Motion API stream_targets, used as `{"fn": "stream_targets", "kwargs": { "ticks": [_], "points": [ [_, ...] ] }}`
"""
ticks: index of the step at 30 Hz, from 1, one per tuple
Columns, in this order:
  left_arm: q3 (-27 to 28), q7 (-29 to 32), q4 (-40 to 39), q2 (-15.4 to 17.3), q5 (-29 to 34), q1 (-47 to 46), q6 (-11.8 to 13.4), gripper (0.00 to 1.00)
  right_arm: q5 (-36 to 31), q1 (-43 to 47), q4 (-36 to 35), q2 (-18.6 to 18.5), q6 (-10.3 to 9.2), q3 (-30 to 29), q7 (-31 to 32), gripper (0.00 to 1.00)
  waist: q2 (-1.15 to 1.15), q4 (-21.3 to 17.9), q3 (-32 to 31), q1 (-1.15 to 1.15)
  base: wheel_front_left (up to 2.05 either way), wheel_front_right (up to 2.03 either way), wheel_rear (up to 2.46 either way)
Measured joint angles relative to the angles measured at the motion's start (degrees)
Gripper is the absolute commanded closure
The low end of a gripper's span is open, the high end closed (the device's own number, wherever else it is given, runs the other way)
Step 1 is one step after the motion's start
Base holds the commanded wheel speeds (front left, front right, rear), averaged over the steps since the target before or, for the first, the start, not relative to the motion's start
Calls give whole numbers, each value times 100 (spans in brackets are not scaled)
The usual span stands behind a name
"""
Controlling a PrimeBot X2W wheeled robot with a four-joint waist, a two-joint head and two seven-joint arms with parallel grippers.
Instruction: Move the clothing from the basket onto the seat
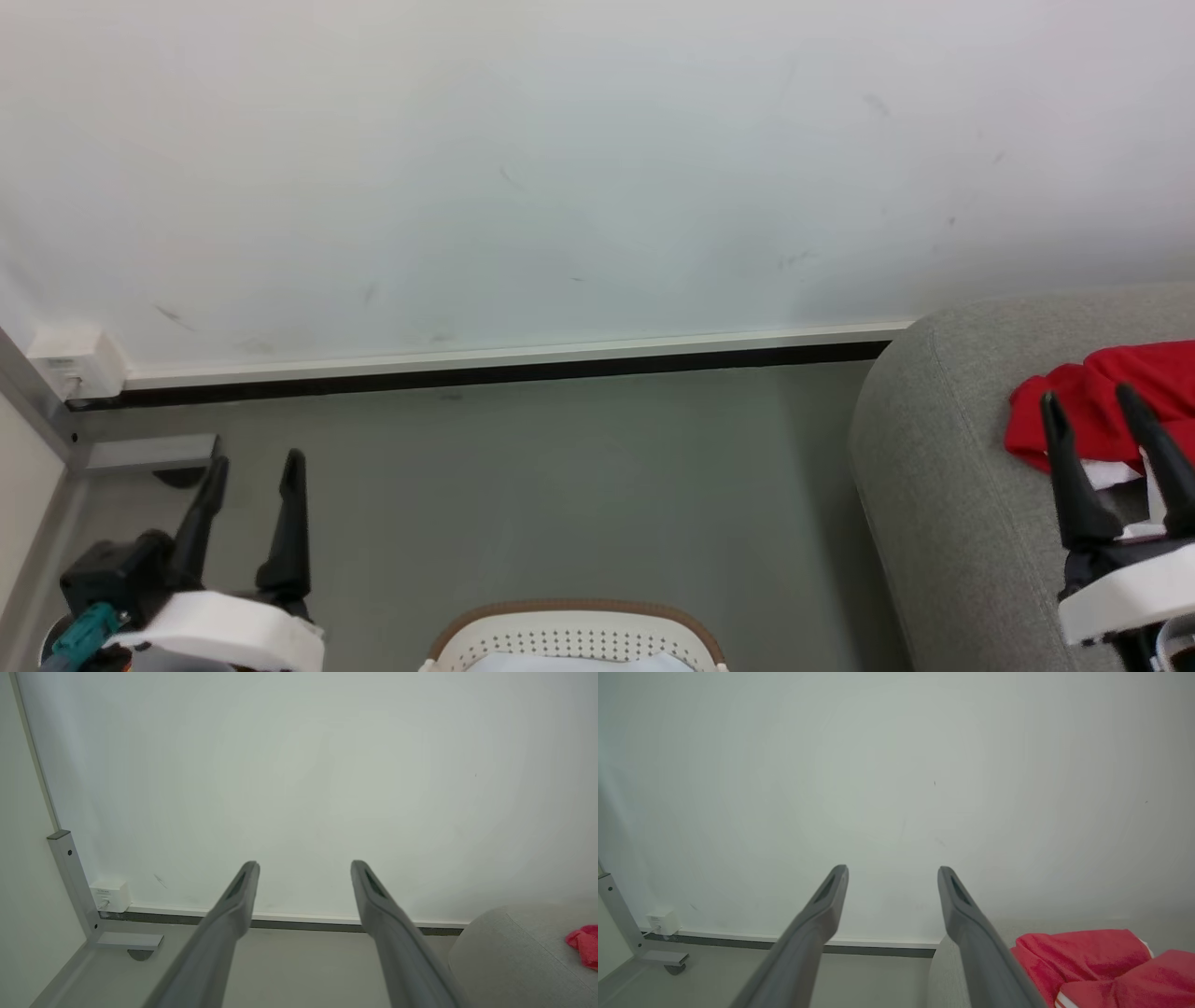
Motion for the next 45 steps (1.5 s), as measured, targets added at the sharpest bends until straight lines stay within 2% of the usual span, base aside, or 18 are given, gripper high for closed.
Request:
{"fn": "stream_targets", "kwargs": {
  "ticks": [3, 8, 13, 18, 19, 24, 45],
  "points": [
    [296, 0, 219, -285, 234, 240, -192, 0, -25, 271, 305, 238, -1, 134, -519, 0, 0, 47, -30, 0, 0, 0, 0],
    [753, 0, 509, -835, 673, 554, -527, 0, -40, 481, 868, 339, -1, 371, -1235, 0, 0, 54, -71, 1, 0, 0, 0],
    [1135, 0, 632, -1169, 1055, 668, -848, 0, -46, 503, 1210, 408, -1, 482, -1440, 0, 0, 53, -68, 1, 0, 0, 0],
    [1423, 0, 716, -1361, 1296, 675, -1102, 0, -45, 421, 1360, 434, -1, 632, -1514, 0, 0, 38, -62, 1, 0, 0, 0],
    [1452, 0, 735, -1394, 1344, 675, -1176, 100, -45, 416, 1380, 437, 0, 658, -1515, 100, 0, 34, -61, 1, 0, 0, 0],
    [1404, 52, 948, -1549, 1298, 755, -1180, 100, 19, 587, 1575, 528, 0, 690, -1463, 100, 0, 40, -58, 1, 0, 0, 0],
    [1674, 609, 987, -1762, -514, 664, -1394, 100, 1796, 556, 1534, 720, 0, 314, -925, 100, 0, 125, -13, 2, 0, 0, 0]
  ]
}}
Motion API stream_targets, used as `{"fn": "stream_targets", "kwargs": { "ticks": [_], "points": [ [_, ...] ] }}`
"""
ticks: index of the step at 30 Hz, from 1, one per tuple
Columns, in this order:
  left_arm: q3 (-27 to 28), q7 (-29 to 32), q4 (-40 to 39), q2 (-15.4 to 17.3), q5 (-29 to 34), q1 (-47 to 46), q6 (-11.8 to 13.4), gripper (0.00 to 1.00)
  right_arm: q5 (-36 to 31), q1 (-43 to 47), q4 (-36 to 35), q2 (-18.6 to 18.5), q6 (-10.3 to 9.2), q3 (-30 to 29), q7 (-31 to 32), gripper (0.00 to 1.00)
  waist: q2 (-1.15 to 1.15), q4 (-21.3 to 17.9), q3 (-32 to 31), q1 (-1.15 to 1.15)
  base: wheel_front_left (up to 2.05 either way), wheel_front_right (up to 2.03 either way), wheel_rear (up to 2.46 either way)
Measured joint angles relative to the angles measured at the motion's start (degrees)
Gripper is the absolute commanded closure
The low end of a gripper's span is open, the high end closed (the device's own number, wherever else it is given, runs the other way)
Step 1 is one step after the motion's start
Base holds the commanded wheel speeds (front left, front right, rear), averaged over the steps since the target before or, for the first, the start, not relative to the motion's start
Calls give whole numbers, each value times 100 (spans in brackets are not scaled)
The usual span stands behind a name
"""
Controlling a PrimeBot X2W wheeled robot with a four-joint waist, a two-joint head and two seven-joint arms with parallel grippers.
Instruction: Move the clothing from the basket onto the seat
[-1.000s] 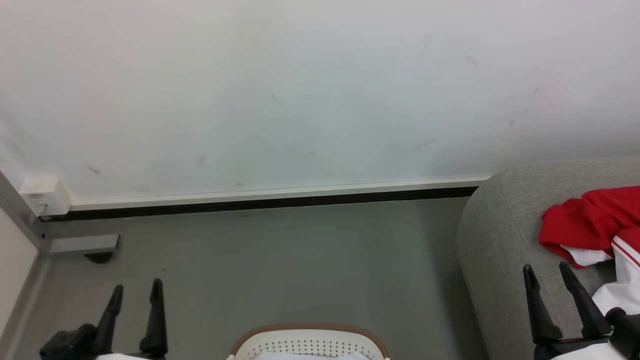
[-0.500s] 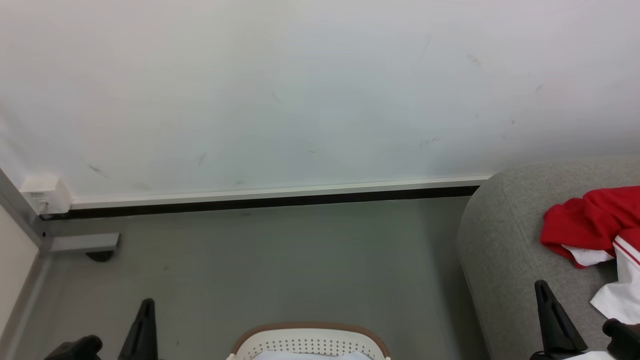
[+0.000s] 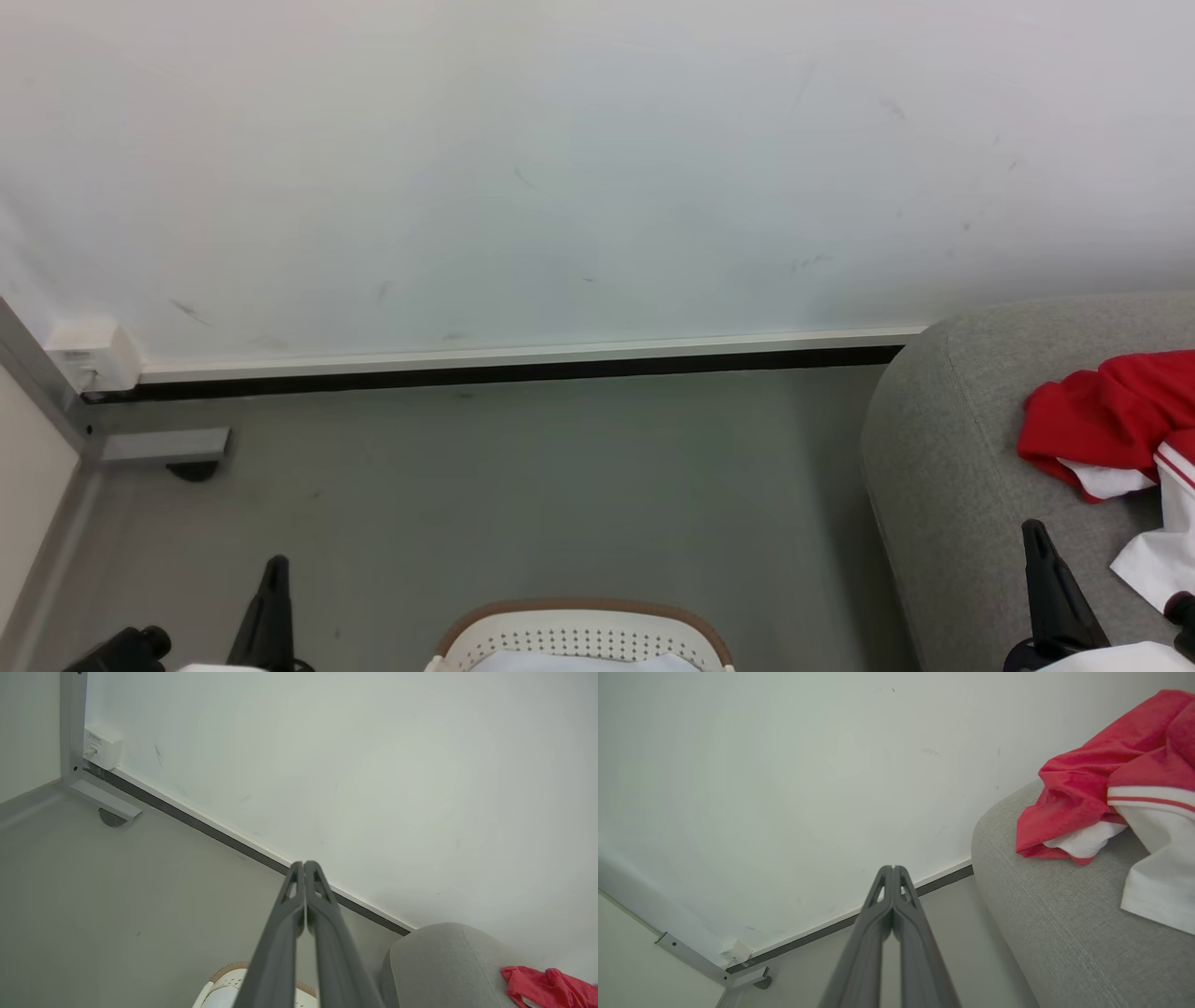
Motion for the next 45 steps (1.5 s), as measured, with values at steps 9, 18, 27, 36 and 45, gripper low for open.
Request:
{"fn": "stream_targets", "kwargs": {
  "ticks": [9, 18, 27, 36, 45],
  "points": [
    [118, 199, 15, -99, -677, -73, -88, 100, 644, -16, -23, 85, 0, -142, 196, 100, 0, 36, 19, 0, 0, 0, 0],
    [203, 396, 30, -166, -1284, -142, -152, 100, 1207, -24, -44, 134, 0, -277, 377, 100, 0, 72, 38, 0, 0, 0, 0],
    [305, 552, 47, -237, -1795, -200, -224, 100, 1757, -47, -68, 201, 0, -392, 548, 100, 0, 108, 57, 0, 0, 0, 0],
    [374, 709, 59, -305, -2325, -265, -290, 100, 2217, -125, -89, 259, 0, -497, 698, 100, 0, 144, 76, 0, 0, 0, 0],
    [465, 851, 76, -359, -2785, -315, -347, 100, 2673, -131, -102, 297, -1, -602, 833, 100, 0, 180, 96, 0, 0, 0, 0]
  ]
}}
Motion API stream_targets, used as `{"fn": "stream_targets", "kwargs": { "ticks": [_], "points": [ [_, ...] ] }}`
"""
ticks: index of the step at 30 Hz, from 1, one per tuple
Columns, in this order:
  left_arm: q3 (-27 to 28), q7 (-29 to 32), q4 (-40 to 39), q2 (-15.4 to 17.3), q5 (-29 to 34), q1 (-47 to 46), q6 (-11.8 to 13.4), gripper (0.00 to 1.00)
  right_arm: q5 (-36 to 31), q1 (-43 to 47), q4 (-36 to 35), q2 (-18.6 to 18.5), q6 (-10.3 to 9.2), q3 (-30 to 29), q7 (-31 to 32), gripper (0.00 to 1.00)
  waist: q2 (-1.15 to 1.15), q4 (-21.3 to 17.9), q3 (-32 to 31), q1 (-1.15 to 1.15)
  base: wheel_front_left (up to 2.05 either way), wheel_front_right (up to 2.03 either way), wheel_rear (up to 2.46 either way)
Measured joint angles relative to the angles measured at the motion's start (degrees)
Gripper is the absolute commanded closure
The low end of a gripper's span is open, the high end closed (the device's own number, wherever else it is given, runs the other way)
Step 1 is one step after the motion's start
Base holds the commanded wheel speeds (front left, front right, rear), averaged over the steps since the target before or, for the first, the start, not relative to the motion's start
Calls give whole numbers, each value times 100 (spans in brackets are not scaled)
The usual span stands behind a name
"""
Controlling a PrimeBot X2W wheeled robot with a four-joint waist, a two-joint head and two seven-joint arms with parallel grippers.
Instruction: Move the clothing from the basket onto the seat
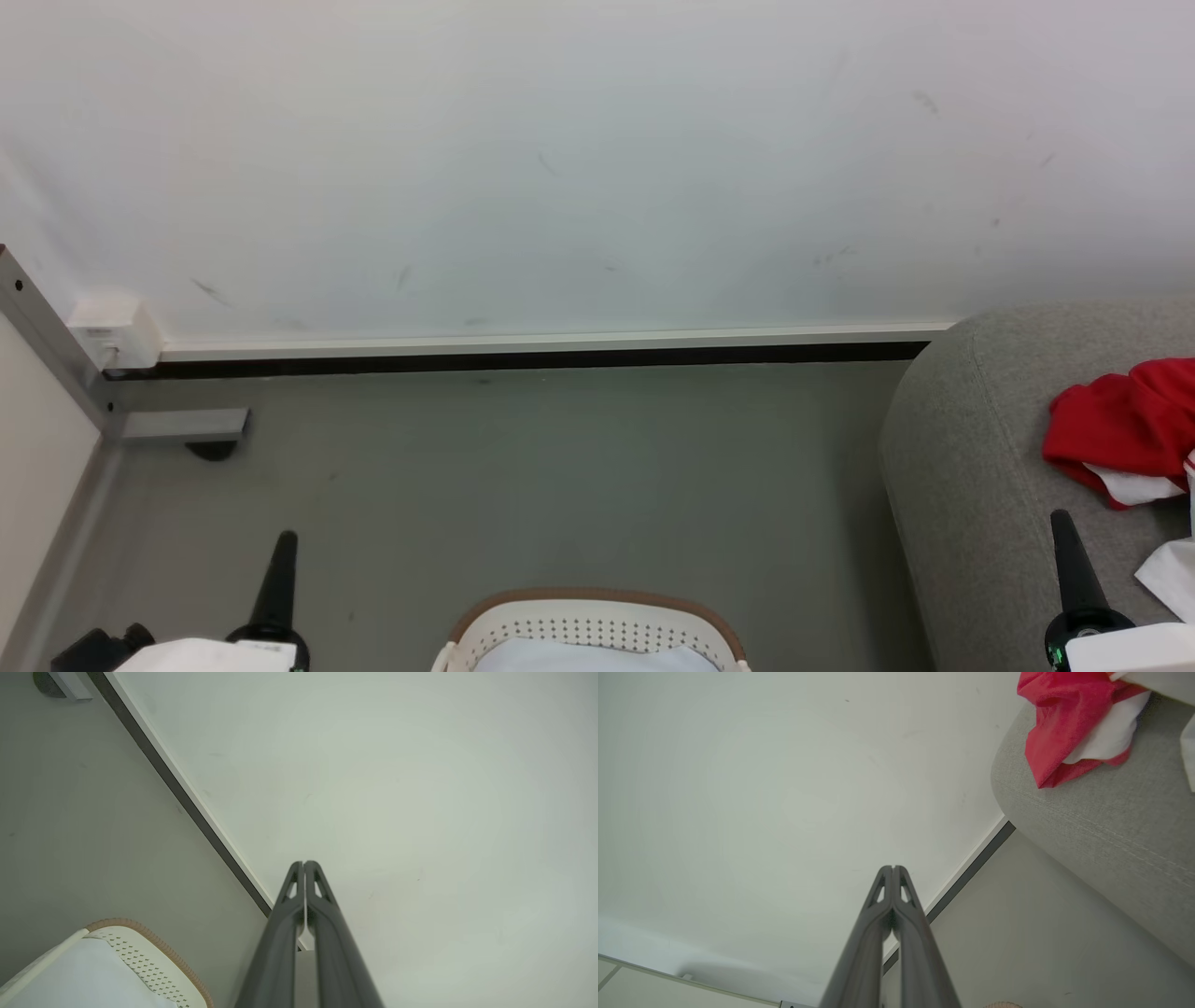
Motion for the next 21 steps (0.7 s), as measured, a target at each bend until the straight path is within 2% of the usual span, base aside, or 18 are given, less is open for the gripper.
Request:
{"fn": "stream_targets", "kwargs": {
  "ticks": [21],
  "points": [
    [140, 274, 25, -122, -872, -100, -101, 100, 894, -32, -21, 110, 0, -192, 292, 100, 0, 80, 43, 0, 0, 0, 0]
  ]
}}
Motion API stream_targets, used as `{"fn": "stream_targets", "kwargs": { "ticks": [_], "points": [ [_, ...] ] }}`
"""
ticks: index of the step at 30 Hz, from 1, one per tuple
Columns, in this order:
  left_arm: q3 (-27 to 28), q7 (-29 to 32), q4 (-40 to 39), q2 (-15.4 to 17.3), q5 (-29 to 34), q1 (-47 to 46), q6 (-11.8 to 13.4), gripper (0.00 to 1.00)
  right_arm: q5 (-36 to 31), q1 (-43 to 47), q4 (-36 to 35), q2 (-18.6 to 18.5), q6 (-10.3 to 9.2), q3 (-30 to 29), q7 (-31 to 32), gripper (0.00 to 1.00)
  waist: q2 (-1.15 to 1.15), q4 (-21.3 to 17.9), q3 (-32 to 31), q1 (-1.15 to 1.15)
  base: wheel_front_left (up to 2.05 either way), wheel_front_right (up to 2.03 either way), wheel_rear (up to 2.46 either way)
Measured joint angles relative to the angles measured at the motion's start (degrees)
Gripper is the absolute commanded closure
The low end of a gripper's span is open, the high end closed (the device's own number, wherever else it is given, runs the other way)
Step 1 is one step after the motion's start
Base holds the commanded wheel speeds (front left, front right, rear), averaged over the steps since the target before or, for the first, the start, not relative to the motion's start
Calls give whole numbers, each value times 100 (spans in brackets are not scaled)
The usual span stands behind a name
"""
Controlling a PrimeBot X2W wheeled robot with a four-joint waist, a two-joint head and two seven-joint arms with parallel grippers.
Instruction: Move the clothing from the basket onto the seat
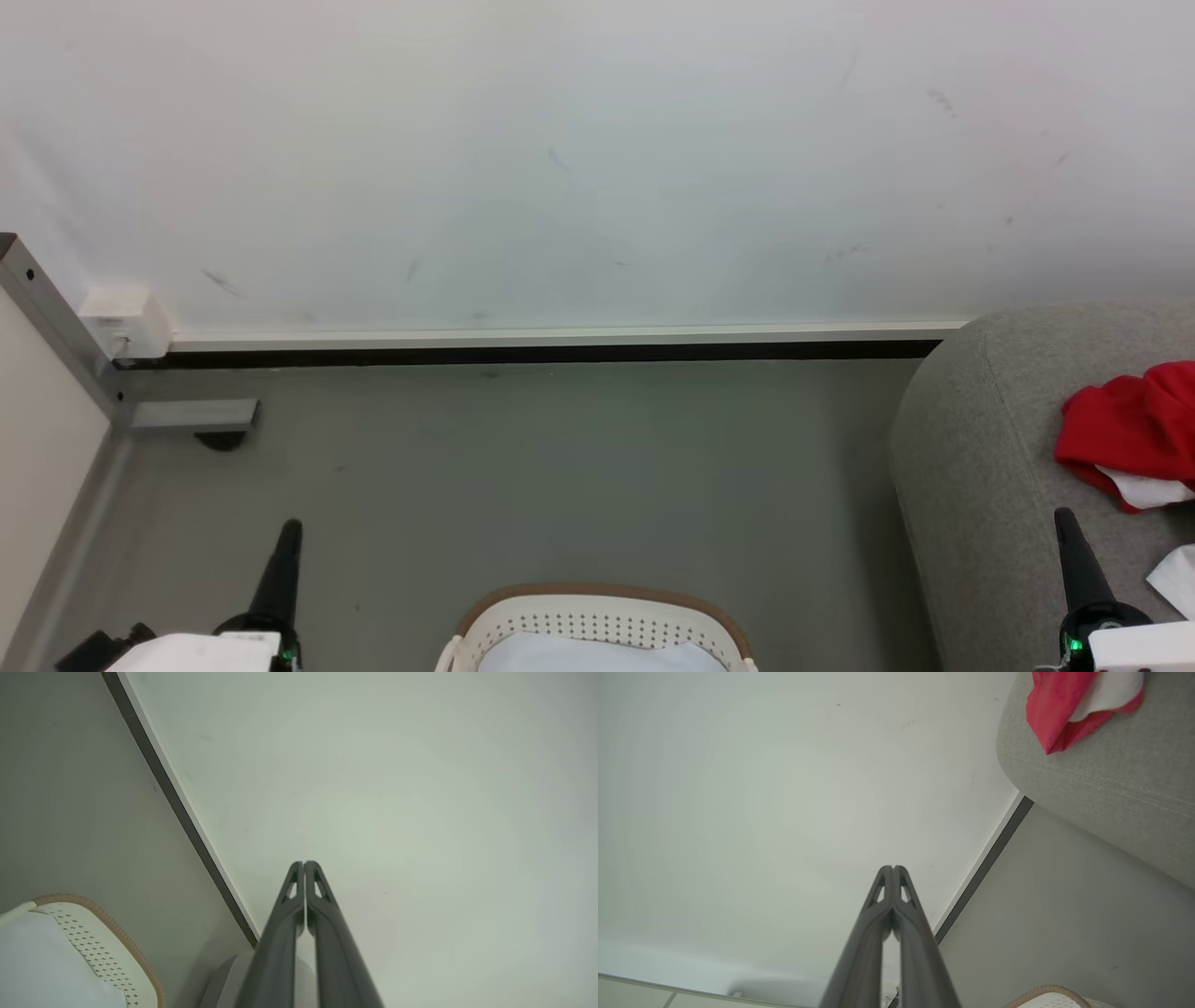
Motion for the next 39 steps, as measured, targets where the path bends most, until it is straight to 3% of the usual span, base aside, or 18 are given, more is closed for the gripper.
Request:
{"fn": "stream_targets", "kwargs": {
  "ticks": [39],
  "points": [
    [227, 432, 33, -181, -1385, -164, -179, 100, 1338, -94, -47, 133, 0, -292, 411, 100, 0, 155, 83, 0, 0, 0, 0]
  ]
}}
